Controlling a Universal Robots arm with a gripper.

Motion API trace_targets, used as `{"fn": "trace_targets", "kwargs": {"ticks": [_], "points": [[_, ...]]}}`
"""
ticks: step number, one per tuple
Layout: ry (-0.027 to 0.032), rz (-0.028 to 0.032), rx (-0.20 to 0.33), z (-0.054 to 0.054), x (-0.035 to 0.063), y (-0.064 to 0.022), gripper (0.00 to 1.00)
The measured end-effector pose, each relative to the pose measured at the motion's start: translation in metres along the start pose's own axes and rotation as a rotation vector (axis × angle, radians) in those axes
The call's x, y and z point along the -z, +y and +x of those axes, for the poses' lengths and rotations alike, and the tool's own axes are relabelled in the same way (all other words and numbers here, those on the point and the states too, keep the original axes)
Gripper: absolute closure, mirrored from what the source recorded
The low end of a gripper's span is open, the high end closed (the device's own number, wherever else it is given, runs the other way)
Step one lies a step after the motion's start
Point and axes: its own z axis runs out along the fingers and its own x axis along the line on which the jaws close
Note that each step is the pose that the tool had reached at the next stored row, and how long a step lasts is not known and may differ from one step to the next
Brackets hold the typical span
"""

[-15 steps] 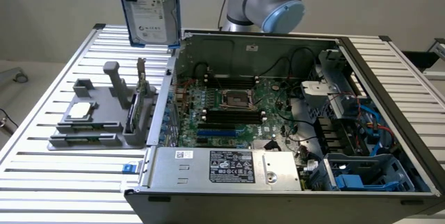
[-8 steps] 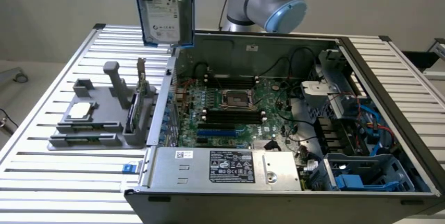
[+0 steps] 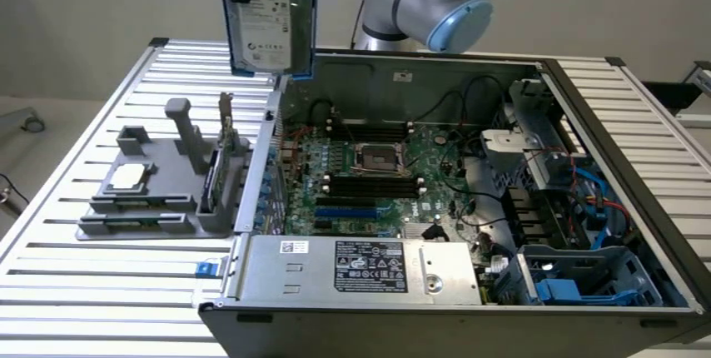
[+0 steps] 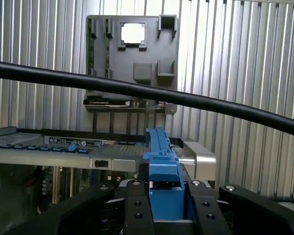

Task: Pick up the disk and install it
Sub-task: 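Pick up the disk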

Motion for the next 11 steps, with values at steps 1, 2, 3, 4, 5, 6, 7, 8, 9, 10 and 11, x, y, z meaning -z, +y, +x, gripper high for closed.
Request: {"fn": "trace_targets", "kwargs": {"ticks": [1,2,3,4,5,6,7,8,9,10,11], "points": [[-0.0005,-0.0043,0.000,0.001,0.0006,-0.0024,0.67],[-0.0010,-0.0063,0.000,0.002,0.0024,-0.0062,0.67],[-0.0022,-0.0067,0.000,0.003,0.0044,-0.0106,0.67],[-0.0040,-0.0066,0.000,0.004,0.0063,-0.0153,0.67],[-0.0062,-0.0064,0.000,0.005,0.0076,-0.0196,0.67],[-0.0084,-0.0064,0.001,0.006,0.0088,-0.0239,0.67],[-0.0108,-0.0062,0.001,0.008,0.0103,-0.0284,0.67],[-0.0137,-0.0061,0.001,0.009,0.0116,-0.0327,0.67],[-0.0166,-0.0059,0.001,0.010,0.0128,-0.0371,0.67],[-0.0194,-0.0057,0.001,0.012,0.0140,-0.0414,0.67],[-0.0223,-0.0056,0.002,0.013,0.0152,-0.0461,0.67]]}}
